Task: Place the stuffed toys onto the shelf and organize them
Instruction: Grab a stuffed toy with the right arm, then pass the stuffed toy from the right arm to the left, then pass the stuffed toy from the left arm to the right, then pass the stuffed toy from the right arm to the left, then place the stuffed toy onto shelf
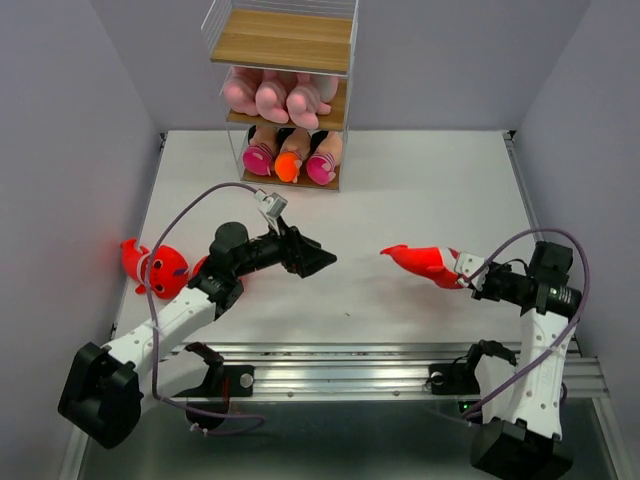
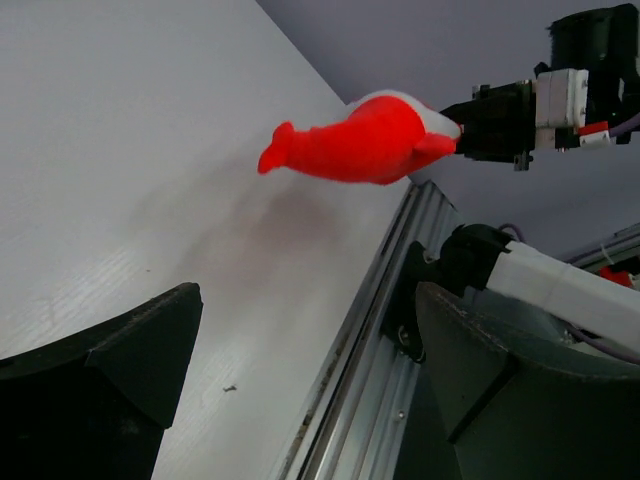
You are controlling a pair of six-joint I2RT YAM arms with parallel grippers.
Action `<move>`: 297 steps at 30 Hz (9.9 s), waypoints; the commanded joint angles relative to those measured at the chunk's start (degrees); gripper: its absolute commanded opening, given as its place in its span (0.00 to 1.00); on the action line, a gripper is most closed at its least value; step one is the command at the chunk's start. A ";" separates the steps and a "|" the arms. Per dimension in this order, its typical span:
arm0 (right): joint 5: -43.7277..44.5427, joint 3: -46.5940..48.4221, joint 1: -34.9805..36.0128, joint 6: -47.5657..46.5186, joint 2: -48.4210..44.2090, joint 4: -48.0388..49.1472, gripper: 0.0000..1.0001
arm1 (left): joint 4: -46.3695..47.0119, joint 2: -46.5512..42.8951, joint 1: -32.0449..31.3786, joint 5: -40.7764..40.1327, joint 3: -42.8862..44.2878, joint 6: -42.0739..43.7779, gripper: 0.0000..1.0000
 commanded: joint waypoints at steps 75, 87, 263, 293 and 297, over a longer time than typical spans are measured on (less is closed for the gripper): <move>-12.02 18.07 11.62 48.04 36.80 -1.63 1.00 | -9.03 14.34 -25.79 -43.19 12.65 21.05 0.00; -26.87 28.26 21.83 55.17 54.21 -3.48 1.00 | -2.52 16.44 -31.49 -48.63 12.65 30.54 0.00; -21.60 8.76 21.48 71.00 28.38 30.80 1.00 | -42.69 53.98 19.56 -38.36 108.54 49.00 0.02; -21.16 8.93 21.48 70.82 28.73 30.80 1.00 | -43.57 53.54 21.05 -32.92 107.13 43.99 0.16; -21.08 8.93 21.48 70.82 28.64 30.71 1.00 | -42.95 53.45 21.05 -30.80 107.83 41.71 0.10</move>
